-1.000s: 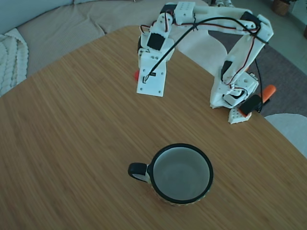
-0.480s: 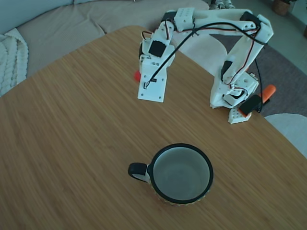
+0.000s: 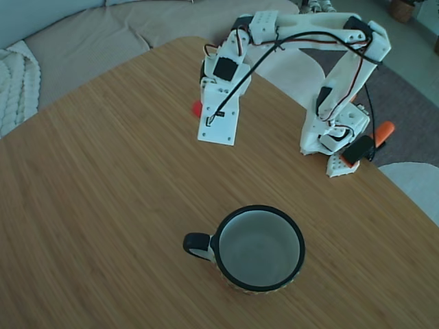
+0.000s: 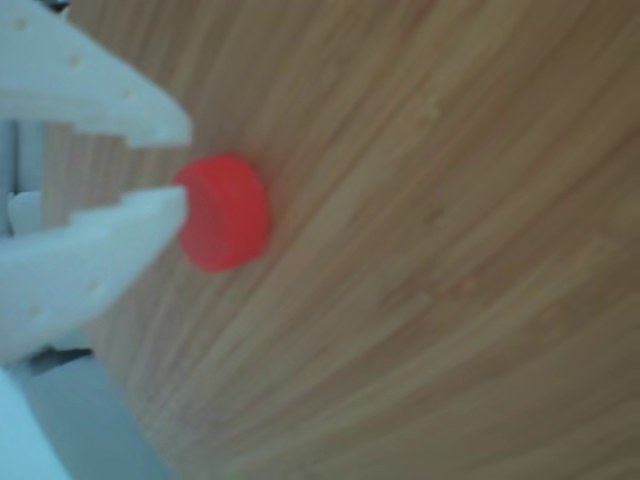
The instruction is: Grasp a red cap and put it in the cup.
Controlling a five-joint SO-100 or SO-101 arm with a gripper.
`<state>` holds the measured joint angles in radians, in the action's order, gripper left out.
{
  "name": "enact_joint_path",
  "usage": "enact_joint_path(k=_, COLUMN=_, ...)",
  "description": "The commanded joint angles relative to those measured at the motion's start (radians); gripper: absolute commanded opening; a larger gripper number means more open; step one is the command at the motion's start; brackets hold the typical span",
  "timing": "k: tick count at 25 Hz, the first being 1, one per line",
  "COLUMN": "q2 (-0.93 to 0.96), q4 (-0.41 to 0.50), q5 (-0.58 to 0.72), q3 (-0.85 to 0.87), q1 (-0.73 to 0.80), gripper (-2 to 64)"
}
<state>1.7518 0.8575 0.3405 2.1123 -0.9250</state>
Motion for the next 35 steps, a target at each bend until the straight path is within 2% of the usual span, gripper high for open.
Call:
enact_joint_path(k=1, q2=0.034, q4=0.003, q5=0.005, q3=-0.031, q1=0.002, gripper=1.3)
enact_joint_path(k=5, q2=-0.025, q4=0.006, q5=0.002, q3=-0.094, q1=-0.008, gripper=1.3)
enact_joint_path(k=9, q2=-0.089, q4=0.054, q5=0.003, q3=-0.166, q1=-0.031, gripper=1.3)
enact_joint_path(k=14, q2=-0.123, q4=0.054, q5=0.009, q3=-0.213, q1=-0.083, gripper=1.3)
enact_joint_path(k=35, q2=-0.206, q4=0.035, q5=0.008, q3=-0.273, q1=-0.110, gripper=1.4)
